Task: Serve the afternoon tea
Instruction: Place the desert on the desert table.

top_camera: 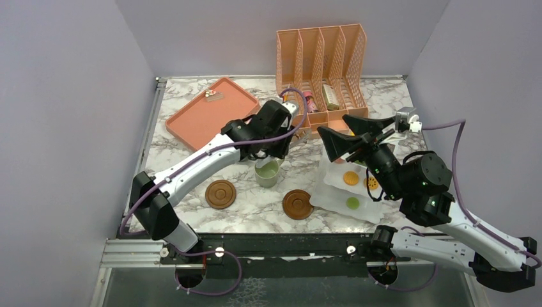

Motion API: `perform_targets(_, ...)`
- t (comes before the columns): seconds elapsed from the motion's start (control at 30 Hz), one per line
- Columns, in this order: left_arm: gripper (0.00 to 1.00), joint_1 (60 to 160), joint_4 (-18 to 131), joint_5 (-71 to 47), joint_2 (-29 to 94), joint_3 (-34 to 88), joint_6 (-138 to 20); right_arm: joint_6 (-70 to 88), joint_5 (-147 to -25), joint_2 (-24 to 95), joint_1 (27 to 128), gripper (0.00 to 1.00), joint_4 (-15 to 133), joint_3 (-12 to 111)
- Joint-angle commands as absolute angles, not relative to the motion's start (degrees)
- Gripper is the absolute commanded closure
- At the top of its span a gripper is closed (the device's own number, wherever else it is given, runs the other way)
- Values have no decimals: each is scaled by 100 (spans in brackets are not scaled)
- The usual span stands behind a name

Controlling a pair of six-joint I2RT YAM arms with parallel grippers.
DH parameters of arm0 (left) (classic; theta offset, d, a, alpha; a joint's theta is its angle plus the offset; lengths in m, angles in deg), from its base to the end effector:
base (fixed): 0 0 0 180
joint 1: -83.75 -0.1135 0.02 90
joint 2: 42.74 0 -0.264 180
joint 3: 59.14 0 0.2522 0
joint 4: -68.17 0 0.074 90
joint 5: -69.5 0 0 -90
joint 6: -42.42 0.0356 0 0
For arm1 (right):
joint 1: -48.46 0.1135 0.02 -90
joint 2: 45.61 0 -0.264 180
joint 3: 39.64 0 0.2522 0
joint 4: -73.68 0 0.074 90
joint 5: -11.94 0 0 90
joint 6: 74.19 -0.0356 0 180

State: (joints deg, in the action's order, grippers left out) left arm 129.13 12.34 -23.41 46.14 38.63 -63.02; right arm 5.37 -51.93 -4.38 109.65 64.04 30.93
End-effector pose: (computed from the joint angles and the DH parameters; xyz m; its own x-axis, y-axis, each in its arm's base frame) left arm 0.2393 -0.2399 0.3364 -0.6775 0.3080 -0.6680 0.5251 0.8384 -0.1460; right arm 0.0817 0.1160 0.4468 0.0534 0.4347 -0.8990 -0.6066 0.7293 0.3166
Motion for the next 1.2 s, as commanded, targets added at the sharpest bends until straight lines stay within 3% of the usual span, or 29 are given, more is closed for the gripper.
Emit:
perform_targets(0.0, 60, 13287, 1438, -2267, 4231, 3605, -6637, 557, -5113, -415, 11007, 2, 6407, 3270)
perform_targets(0.47, 60, 14320, 1698, -2087, 4040, 3003, -7096, 548, -5219, -266, 11007, 2, 6370, 3374)
perform_targets(1.17, 61, 15031, 2265, -1969, 4322, 2753, -7515, 447, -5262, -220, 11007, 2, 6448, 3332)
